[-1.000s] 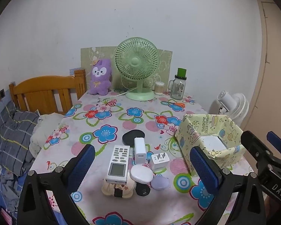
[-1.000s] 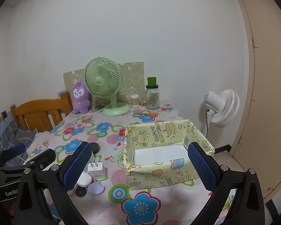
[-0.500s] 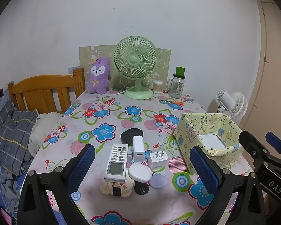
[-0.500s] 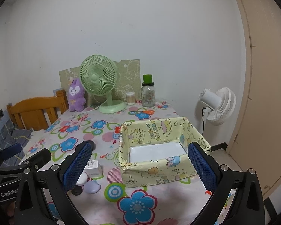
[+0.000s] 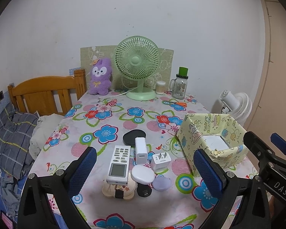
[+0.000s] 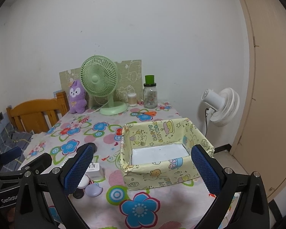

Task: Organize rigid objects

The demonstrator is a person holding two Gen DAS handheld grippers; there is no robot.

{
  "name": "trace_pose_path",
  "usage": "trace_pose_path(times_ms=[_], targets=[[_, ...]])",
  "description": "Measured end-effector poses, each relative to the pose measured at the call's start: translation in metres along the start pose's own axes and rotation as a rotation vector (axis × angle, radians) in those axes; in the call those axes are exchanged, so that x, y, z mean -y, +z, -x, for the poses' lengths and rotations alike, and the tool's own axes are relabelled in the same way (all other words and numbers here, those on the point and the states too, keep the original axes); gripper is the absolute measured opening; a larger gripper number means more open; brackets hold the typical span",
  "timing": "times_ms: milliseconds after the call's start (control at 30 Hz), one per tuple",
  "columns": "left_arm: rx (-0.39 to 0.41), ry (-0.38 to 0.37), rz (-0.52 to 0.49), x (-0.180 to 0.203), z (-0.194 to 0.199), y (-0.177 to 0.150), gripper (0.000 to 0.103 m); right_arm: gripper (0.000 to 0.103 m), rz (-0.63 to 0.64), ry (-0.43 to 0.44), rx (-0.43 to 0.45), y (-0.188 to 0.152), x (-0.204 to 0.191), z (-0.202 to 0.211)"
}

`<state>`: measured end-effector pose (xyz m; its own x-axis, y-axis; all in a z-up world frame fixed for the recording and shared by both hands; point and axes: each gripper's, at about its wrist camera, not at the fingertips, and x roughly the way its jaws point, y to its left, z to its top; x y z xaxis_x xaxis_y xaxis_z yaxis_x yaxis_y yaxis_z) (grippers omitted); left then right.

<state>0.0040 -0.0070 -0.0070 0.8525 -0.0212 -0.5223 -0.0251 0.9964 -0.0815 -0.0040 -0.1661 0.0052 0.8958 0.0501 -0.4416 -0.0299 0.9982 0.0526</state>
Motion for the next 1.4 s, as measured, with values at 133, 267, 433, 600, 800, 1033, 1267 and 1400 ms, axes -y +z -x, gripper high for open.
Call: trace_pose_path(times_ms=[133, 267, 433, 600, 800, 1033, 1267, 1400], targets=[[-0.001, 0.0, 0.0, -0.0003, -0.0004, -0.0003, 0.103, 0.103, 0.002, -0.001, 0.006, 0.0001, -0.0002, 0.0007], [-0.001, 0.0, -0.001, -0.0002, -0.0003, 0.0, 0.103, 0.103, 0.003, -0.002, 0.007, -0.0012, 0.0004, 0.0013], [0.0, 0.0, -0.001, -0.0003, -0.0006, 0.0003, 0.103, 0.103, -0.006, 0.001, 0.005, -0.0008, 0.0007, 0.0014], [-0.002, 0.0, 0.0, 0.0001, -0.0005, 0.0001, 0.103, 0.103, -0.011, 0.003, 0.007, -0.0006, 0.0013, 0.0013], [-0.001, 0.002, -0.001, 0.0001, -0.0006, 0.0, 0.103, 0.103, -0.026, 0.012, 0.007, -0.0006, 0.0041, 0.0017], [0.0, -0.001, -0.004, -0.0007, 0.0005, -0.0007, 0.103, 0.103, -0.042, 0.011, 0.0, -0.0014, 0.0058, 0.0003], [-0.003, 0.0, -0.008, -0.0002, 0.0014, -0.0017, 0.103, 0.103, -0.044, 0.024, -0.002, -0.0019, 0.0052, 0.0004], [-0.008, -0.002, -0.012, 0.0005, 0.0006, -0.0019, 0.103, 0.103, -0.044, 0.029, -0.005, -0.0016, 0.0044, -0.0006]])
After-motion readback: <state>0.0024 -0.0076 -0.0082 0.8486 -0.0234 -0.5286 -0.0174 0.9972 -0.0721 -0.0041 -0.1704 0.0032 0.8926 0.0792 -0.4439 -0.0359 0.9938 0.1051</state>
